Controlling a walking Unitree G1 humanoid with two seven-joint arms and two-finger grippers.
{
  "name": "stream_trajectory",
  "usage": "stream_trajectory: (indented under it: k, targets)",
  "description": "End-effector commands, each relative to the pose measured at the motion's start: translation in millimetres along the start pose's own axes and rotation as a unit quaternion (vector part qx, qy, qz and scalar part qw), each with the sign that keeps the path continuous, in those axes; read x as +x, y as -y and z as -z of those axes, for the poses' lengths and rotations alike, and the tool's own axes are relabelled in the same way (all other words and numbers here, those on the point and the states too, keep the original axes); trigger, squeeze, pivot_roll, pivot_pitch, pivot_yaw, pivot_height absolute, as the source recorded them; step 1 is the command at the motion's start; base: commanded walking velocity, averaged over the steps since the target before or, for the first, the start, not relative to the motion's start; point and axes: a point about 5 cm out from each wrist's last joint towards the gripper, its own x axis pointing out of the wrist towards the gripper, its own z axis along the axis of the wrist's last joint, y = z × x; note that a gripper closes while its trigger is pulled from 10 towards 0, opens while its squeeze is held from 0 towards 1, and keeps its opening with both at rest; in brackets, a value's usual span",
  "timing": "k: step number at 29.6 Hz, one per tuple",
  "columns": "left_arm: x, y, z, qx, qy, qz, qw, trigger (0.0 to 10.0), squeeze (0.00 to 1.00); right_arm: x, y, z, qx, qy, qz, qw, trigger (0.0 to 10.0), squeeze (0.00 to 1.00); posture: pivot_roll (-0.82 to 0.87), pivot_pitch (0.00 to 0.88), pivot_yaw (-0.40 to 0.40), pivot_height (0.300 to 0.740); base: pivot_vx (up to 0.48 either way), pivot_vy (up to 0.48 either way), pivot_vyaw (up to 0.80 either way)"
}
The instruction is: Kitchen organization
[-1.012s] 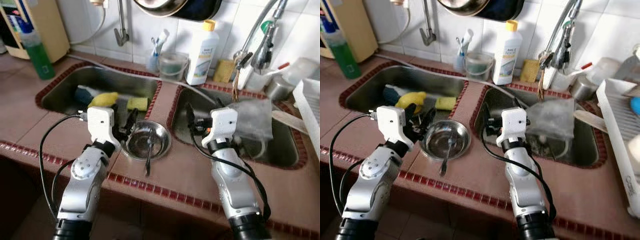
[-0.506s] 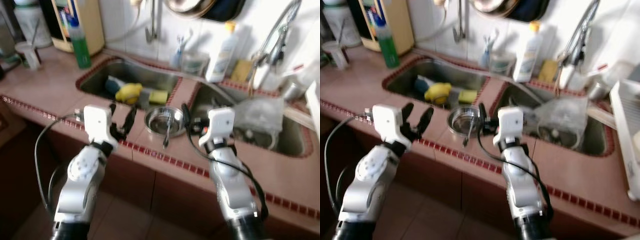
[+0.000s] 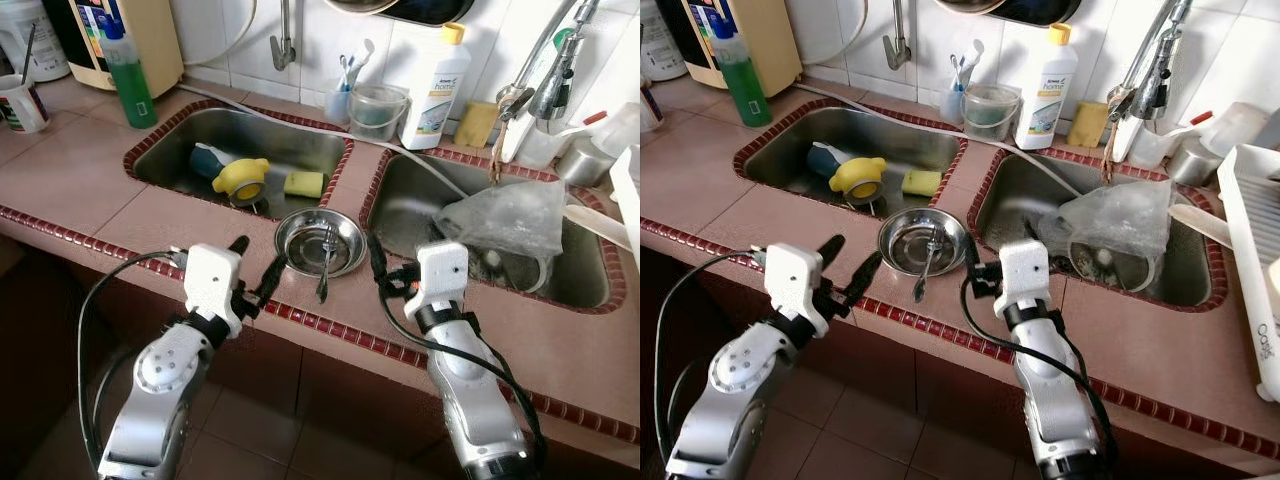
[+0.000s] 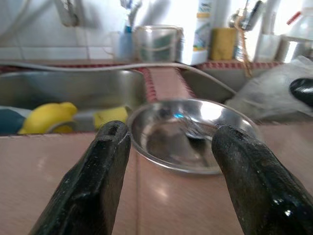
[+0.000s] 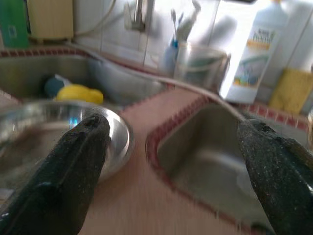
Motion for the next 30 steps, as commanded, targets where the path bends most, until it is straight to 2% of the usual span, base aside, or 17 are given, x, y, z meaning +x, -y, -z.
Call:
stream_trajectory:
  k: [1, 9, 14, 17, 18, 23, 30]
  targets:
    - [-2.4, 6.6, -5, 0.014, 0.014, 0.020, 1.000, 10.0, 0.00, -2.5, 1.7, -7, -0.006, 0.017, -0.004, 1.000, 10.0, 0.00, -0.08, 0.066, -0.022, 0.740, 0.000, 0.000, 0.00]
    - [-15.1, 16.0, -1, 0.028, 0.011, 0.048, 0.998, 10.0, 0.00, -15.9, -2.7, -5, 0.008, 0.021, -0.021, 1.000, 10.0, 0.00, -0.08, 0.080, -0.016, 0.740, 0.000, 0.000, 0.00]
    - [-24.4, 17.6, 1, 0.042, 0.004, 0.059, 0.997, 10.0, 0.00, -37.3, -5.6, -2, 0.013, 0.011, -0.057, 0.998, 10.0, 0.00, -0.07, 0.094, -0.018, 0.740, 0.000, 0.000, 0.00]
    - [-26.5, 17.6, 1, 0.047, 0.002, 0.060, 0.997, 10.0, 0.00, -43.8, -4.5, -1, 0.013, 0.006, -0.062, 0.998, 10.0, 0.00, -0.07, 0.101, -0.020, 0.740, 0.000, 0.000, 0.00]
    - [-29.3, 17.6, 2, 0.052, -0.001, 0.060, 0.997, 10.0, 0.00, -54.4, -1.6, 4, 0.009, -0.008, -0.069, 0.998, 10.0, 0.00, -0.07, 0.106, -0.019, 0.740, 0.000, 0.000, 0.00]
    - [-34.1, 20.4, 5, 0.059, -0.008, 0.064, 0.996, 10.0, 0.00, -67.5, 1.8, 10, 0.008, -0.028, -0.077, 0.997, 10.0, 0.00, -0.07, 0.116, -0.017, 0.740, 0.000, 0.000, 0.00]
    - [-36.2, 26.0, 11, 0.055, -0.020, 0.065, 0.996, 10.0, 0.00, -79.6, -3.1, 11, 0.018, -0.040, -0.119, 0.992, 10.0, 0.00, -0.08, 0.129, -0.009, 0.740, 0.000, 0.000, 0.00]
